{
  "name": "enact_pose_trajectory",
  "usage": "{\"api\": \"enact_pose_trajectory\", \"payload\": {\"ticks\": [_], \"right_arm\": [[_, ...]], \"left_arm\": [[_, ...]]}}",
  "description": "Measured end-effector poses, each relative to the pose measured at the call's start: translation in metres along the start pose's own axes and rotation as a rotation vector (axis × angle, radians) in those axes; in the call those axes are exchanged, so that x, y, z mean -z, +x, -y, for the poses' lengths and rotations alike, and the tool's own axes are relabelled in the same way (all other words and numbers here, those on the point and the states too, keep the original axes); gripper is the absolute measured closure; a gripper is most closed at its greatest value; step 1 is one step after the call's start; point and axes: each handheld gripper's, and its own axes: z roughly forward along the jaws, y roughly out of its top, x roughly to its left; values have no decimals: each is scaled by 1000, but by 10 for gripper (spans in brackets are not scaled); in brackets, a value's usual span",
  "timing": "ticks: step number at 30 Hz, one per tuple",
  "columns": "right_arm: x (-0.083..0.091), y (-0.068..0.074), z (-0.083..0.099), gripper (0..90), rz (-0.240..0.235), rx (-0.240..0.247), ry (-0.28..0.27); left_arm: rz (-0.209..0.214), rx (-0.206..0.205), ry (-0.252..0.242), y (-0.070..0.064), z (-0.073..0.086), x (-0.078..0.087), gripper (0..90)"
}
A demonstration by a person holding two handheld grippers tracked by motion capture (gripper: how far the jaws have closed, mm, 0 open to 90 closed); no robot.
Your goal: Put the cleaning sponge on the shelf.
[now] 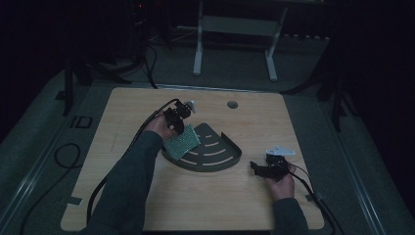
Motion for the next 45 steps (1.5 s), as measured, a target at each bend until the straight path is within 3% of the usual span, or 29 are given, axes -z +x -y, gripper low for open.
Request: {"api": "enact_pose_trajectory", "payload": {"ticks": [9, 18, 25, 32, 39, 43, 45], "right_arm": [[0, 0, 0, 205, 0, 0, 0], [0, 0, 0, 205, 0, 0, 0], [0, 0, 0, 205, 0, 0, 0], [0, 0, 0, 205, 0, 0, 0], [0, 0, 0, 205, 0, 0, 0], [0, 0, 0, 205, 0, 0, 0], [0, 0, 0, 205, 0, 0, 0]], "left_arm": [[-13, 8, 29, 4, 3, -2, 868], [-8, 15, 24, 5, 4, -1, 851], [15, 33, -20, 7, 9, 8, 746], [-26, 50, -70, 8, 18, 24, 597], [-44, 108, -138, 15, 36, 37, 571], [-74, 126, -134, 18, 47, 37, 525], [-81, 137, -159, 18, 54, 38, 518]]}}
